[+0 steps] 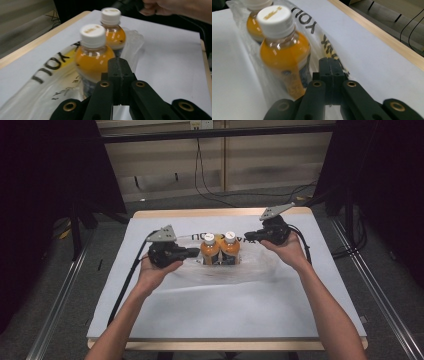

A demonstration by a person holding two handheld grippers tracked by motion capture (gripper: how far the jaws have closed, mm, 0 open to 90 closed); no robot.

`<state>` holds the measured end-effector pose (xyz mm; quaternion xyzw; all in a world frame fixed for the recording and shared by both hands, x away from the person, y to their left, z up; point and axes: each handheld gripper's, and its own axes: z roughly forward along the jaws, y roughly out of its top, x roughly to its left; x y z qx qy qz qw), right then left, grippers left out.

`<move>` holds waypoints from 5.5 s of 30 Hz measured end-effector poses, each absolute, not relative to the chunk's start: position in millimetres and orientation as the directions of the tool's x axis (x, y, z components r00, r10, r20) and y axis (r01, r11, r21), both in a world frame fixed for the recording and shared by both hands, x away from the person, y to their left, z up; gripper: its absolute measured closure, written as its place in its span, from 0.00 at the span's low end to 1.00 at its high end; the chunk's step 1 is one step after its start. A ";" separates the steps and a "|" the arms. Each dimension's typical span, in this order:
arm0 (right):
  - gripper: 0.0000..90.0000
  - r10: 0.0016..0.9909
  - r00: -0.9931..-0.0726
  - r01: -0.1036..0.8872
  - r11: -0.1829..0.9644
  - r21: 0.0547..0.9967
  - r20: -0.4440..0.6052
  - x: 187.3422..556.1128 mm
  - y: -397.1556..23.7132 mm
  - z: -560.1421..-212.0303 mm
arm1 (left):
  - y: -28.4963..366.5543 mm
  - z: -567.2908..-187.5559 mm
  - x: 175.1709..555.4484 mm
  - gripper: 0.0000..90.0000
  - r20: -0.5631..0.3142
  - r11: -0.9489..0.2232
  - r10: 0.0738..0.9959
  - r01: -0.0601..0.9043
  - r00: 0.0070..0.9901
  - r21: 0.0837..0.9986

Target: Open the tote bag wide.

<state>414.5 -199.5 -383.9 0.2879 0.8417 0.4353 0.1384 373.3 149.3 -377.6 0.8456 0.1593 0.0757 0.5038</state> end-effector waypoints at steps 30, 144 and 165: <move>1.00 0.583 -0.801 0.516 0.557 0.650 0.136 462.2 -156.0 -465.2 | 78.5 -472.1 379.4 1.00 0.009 -0.644 0.337 0.224 0.941 0.731; 1.00 0.683 -0.713 0.531 0.374 0.760 0.162 488.8 -153.4 -419.2 | 96.1 -472.9 343.3 0.90 -0.154 -0.516 0.281 0.285 0.947 0.808; 0.24 0.743 -0.657 0.443 0.245 0.863 0.127 421.4 -202.4 -400.8 | 119.7 -442.7 341.1 0.32 -0.101 -0.420 0.375 0.266 0.922 0.868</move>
